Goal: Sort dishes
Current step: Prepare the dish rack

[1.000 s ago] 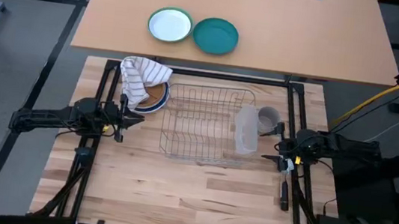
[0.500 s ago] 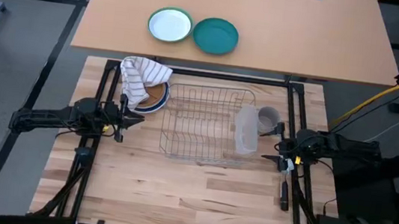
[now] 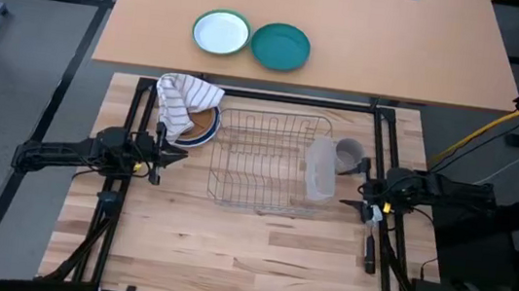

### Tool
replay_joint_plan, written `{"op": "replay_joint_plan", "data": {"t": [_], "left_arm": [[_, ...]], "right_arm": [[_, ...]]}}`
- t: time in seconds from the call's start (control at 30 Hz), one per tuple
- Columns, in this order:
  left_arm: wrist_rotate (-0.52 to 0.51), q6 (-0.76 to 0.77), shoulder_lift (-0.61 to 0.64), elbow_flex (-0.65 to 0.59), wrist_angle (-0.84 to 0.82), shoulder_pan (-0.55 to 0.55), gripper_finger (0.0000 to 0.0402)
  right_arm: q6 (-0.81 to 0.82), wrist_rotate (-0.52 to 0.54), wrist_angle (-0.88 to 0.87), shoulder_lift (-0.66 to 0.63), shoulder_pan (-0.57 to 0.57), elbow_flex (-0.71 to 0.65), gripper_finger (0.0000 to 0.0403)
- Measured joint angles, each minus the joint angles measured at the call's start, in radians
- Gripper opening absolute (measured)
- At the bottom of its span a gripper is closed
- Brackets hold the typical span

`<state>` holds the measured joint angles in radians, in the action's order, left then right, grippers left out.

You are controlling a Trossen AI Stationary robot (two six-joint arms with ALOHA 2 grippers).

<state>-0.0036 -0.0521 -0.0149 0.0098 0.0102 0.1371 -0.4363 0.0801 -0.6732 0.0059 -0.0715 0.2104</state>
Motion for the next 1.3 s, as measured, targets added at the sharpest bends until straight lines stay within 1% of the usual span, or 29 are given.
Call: {"op": "replay_joint_plan", "data": {"t": [0.1, 0.17, 0.3, 0.4, 0.47, 0.6, 0.67, 0.77, 0.87, 0.97, 1.07, 1.13, 1.2, 1.3], "left_arm": [[0.000, 0.000, 0.000, 0.000, 0.000, 0.000, 0.0033], [0.000, 0.000, 0.000, 0.000, 0.000, 0.000, 0.0033], [0.000, 0.000, 0.000, 0.000, 0.000, 0.000, 0.0033], [0.000, 0.000, 0.000, 0.000, 0.000, 0.000, 0.0033], [0.000, 0.000, 0.000, 0.000, 0.000, 0.000, 0.0033], [0.000, 0.000, 0.000, 0.000, 0.000, 0.000, 0.0033], [0.000, 0.000, 0.000, 0.000, 0.000, 0.000, 0.0033], [0.000, 0.000, 0.000, 0.000, 0.000, 0.000, 0.0033], [0.000, 0.000, 0.000, 0.000, 0.000, 0.000, 0.0033], [0.000, 0.000, 0.000, 0.000, 0.000, 0.000, 0.0033], [0.000, 0.000, 0.000, 0.000, 0.000, 0.000, 0.0033], [0.000, 0.000, 0.000, 0.000, 0.000, 0.000, 0.0033], [0.000, 0.000, 0.000, 0.000, 0.000, 0.000, 0.0033], [0.000, 0.000, 0.000, 0.000, 0.000, 0.000, 0.0033]], "right_arm": [[0.038, 0.058, 0.051, 0.000, 0.000, -0.001, 0.0399], [0.048, 0.125, 0.129, 0.000, 0.000, -0.001, 0.0399], [0.032, 0.298, 0.327, 0.000, 0.000, -0.002, 0.0399], [-0.015, 0.382, 0.406, 0.000, 0.000, -0.001, 0.0399], [-0.021, 0.401, 0.427, 0.000, 0.000, -0.001, 0.0399], [-0.025, 0.401, 0.443, 0.000, 0.000, -0.001, 0.0399], [-0.043, 0.416, 0.490, 0.000, 0.000, -0.001, 0.0399], [-0.047, 0.410, 0.611, 0.001, 0.000, -0.001, 0.0399], [-0.086, 0.374, 0.805, 0.032, 0.000, -0.001, 0.0399], [-0.164, 0.317, 1.034, 0.105, 0.000, -0.001, 0.0399], [-0.244, 0.292, 1.264, 0.229, 0.000, 0.000, 0.0399], [-0.289, 0.297, 1.412, 0.339, 0.001, 0.002, 0.0399], [-0.331, 0.324, 1.517, 0.465, 0.003, 0.025, 0.0399], [-0.350, 0.351, 1.623, 0.662, 0.033, 0.115, 0.0399]]}}
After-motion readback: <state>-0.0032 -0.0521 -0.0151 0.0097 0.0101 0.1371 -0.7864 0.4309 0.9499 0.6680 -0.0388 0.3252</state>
